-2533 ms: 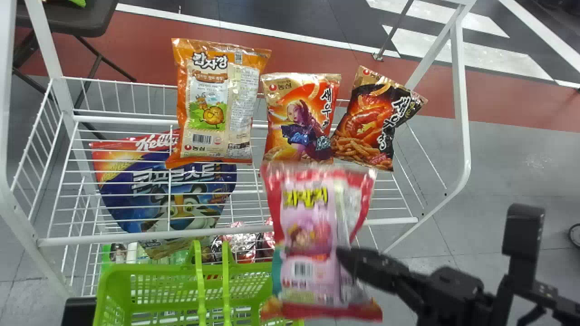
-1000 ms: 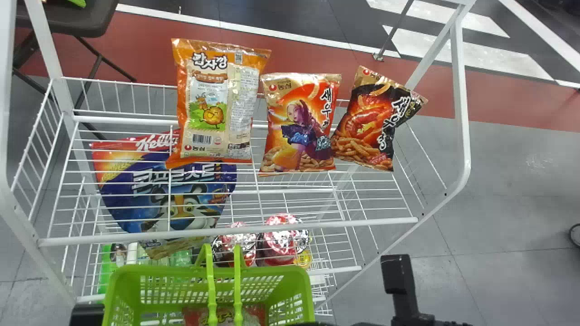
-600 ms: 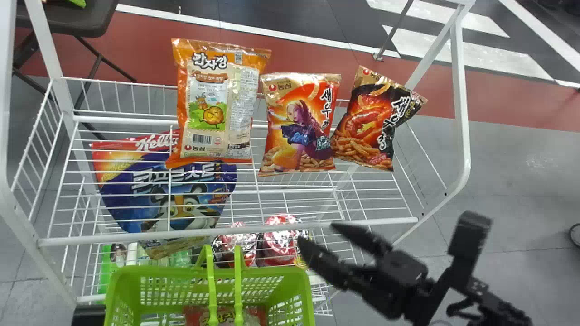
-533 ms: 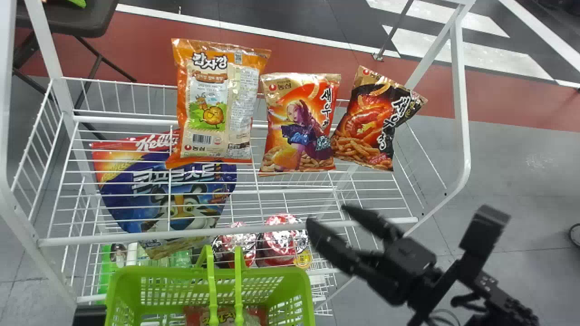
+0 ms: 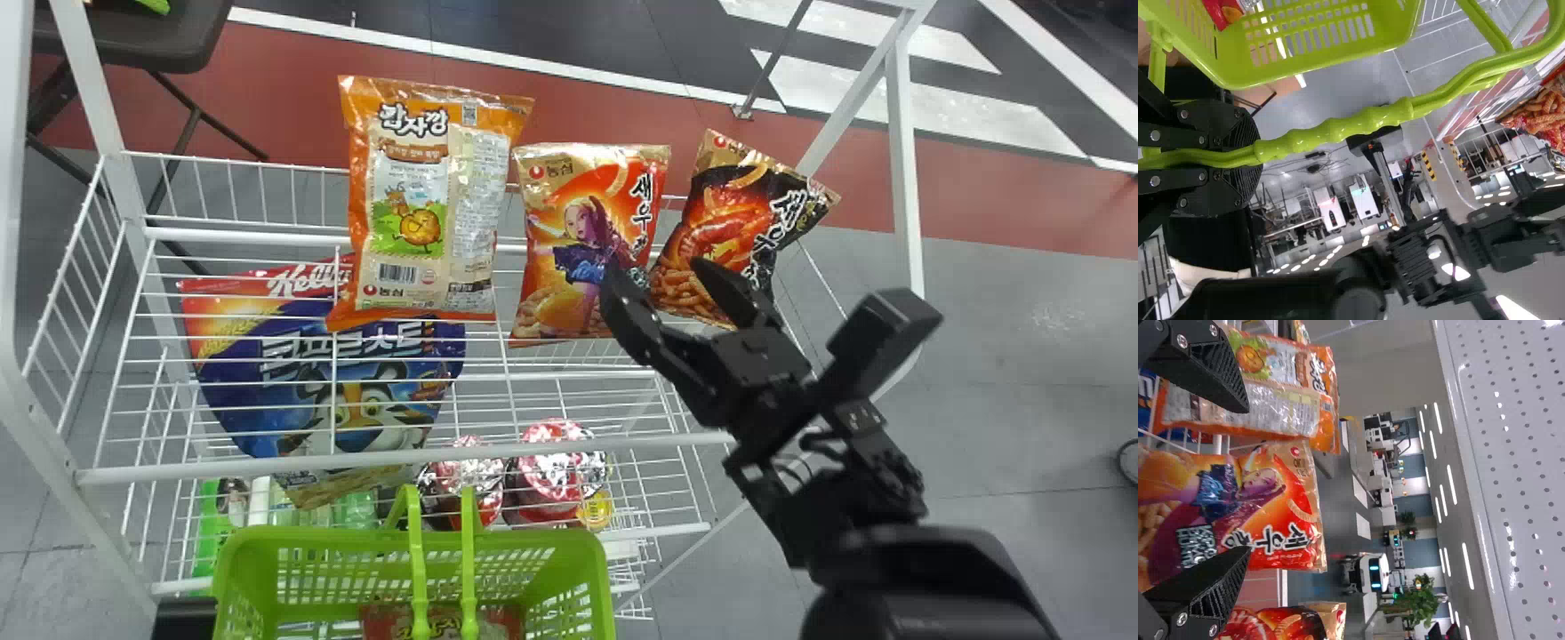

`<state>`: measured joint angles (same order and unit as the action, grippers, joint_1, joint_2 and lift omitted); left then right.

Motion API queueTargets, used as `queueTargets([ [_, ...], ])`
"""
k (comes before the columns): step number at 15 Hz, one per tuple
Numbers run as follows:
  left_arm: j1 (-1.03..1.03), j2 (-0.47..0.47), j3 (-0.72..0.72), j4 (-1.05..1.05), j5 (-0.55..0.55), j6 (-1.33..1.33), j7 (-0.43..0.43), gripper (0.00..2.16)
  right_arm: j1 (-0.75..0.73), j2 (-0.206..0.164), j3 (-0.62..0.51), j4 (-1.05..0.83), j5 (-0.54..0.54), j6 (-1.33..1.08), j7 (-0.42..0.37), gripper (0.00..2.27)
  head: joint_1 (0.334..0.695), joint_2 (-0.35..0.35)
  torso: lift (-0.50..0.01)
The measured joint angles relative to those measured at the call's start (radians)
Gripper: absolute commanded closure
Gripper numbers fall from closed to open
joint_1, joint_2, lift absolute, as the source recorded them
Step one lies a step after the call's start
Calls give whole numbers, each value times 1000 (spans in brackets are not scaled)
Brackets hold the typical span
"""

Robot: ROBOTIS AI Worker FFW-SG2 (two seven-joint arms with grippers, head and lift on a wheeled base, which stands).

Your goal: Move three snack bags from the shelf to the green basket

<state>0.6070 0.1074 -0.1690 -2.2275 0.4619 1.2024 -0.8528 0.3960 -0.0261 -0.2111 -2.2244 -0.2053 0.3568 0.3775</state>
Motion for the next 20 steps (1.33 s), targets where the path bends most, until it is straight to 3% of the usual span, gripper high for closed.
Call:
queueTargets([
  [10,-15,2,-1,19,5,3,-1,1760,-187,0,71,227,145,-4,-54,120,695,-350,-48],
  [12,-17,2,-1,20,6,3,0,1760,-215,0,77,261,174,-1,-53,444,695,-350,-48],
  [13,-17,2,-1,20,6,3,0,1760,-227,-2,78,271,184,6,-50,721,695,-350,-48],
  [14,-17,2,-1,20,6,3,0,1760,-237,-4,78,277,192,21,-42,1534,695,-350,-48],
  [15,-17,2,-1,20,6,3,1,1760,-244,-5,79,280,198,38,-35,2067,695,-350,-48],
  [20,-17,2,-1,16,6,4,3,1760,-217,-10,78,243,199,66,4,2192,695,-350,-48],
])
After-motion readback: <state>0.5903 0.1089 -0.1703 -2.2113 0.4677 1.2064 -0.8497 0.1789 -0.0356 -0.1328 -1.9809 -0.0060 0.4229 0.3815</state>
